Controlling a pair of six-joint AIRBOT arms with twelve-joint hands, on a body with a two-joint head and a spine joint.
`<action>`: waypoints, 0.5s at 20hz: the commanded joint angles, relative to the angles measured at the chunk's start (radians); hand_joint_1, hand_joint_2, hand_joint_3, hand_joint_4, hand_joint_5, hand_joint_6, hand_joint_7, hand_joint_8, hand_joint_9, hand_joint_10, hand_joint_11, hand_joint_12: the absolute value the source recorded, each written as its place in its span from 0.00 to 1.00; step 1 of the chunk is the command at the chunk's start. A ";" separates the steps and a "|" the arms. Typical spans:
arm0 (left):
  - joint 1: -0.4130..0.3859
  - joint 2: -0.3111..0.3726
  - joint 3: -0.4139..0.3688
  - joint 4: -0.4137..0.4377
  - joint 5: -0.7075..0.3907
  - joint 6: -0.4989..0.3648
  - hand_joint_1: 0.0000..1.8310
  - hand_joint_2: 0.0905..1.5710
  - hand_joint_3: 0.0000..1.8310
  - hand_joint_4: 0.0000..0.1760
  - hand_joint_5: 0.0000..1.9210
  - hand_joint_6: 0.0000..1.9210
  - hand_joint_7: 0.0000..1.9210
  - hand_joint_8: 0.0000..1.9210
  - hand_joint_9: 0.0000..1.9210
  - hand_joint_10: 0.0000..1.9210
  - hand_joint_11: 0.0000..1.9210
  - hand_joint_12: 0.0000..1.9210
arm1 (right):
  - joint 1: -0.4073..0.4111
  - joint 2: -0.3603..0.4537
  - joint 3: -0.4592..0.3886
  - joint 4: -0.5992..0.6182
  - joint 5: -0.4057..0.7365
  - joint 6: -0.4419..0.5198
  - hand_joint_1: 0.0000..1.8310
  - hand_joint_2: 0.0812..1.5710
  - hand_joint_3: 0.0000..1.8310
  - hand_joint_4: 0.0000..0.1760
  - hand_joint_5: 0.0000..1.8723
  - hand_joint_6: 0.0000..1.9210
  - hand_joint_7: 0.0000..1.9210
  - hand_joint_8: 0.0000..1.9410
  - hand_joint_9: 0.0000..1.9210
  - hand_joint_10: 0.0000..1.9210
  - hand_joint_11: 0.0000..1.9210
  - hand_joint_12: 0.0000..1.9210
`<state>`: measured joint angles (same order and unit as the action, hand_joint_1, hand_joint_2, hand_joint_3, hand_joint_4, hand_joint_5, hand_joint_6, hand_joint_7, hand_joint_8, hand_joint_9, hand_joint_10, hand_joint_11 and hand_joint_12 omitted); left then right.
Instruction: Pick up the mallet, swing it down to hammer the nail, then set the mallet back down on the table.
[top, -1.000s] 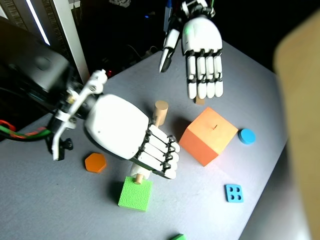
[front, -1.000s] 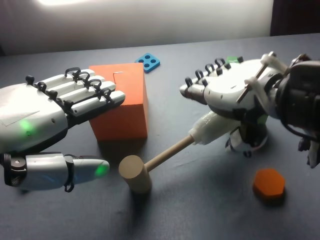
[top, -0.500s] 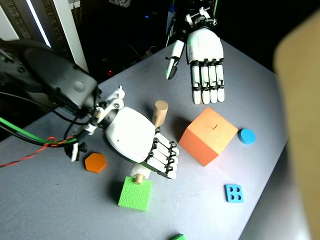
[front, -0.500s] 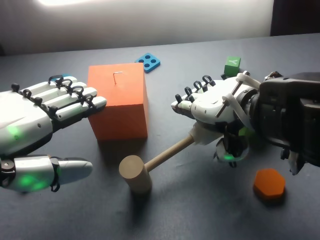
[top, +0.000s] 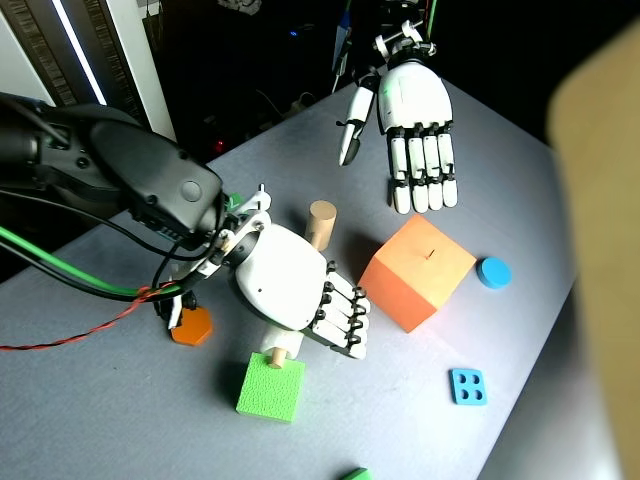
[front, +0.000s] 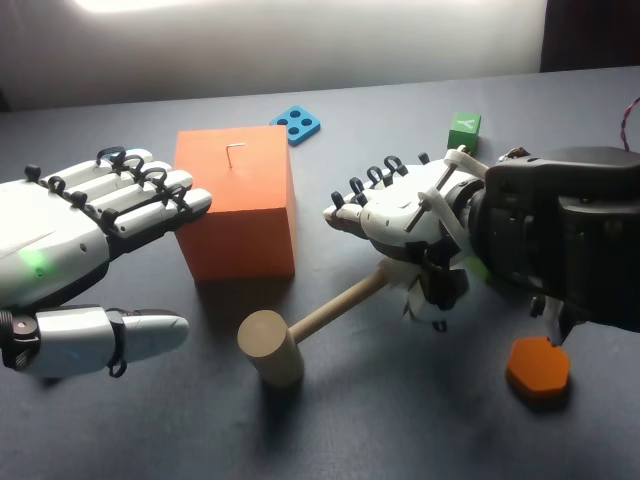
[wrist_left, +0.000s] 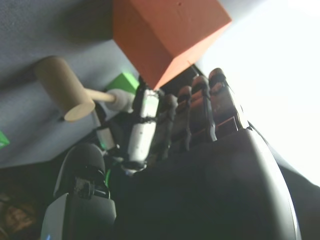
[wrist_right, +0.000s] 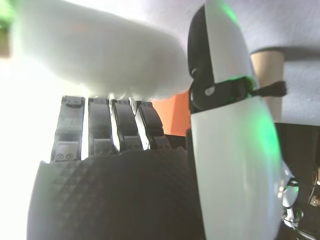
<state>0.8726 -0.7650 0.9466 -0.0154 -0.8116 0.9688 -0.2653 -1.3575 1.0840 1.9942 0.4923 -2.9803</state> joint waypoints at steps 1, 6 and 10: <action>-0.008 -0.001 0.007 -0.021 -0.102 0.011 0.00 0.81 0.00 0.00 0.01 0.00 0.00 0.00 0.00 0.00 0.00 0.00 | 0.002 0.002 0.003 -0.044 -0.027 0.003 0.64 0.62 0.00 0.00 0.00 0.00 0.00 0.00 0.00 0.00 0.00 0.00; -0.014 -0.025 0.025 -0.047 -0.102 0.021 0.00 0.81 0.00 0.00 0.02 0.00 0.01 0.00 0.00 0.00 0.00 0.00 | -0.026 -0.017 0.017 -0.134 -0.033 0.048 0.62 0.63 0.00 0.00 0.00 0.00 0.00 0.00 0.00 0.00 0.00 0.00; -0.022 -0.040 0.028 -0.052 -0.102 0.017 0.00 0.81 0.00 0.00 0.01 0.00 0.00 0.00 0.00 0.00 0.00 0.00 | -0.033 -0.027 0.038 -0.134 -0.042 0.058 0.63 0.62 0.00 0.00 0.00 0.00 0.00 0.00 0.00 0.00 0.01 0.00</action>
<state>0.8616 -0.8066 0.9718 -0.0582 -0.8009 0.9897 -0.2985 -1.3884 1.1183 1.9034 0.4656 -2.9273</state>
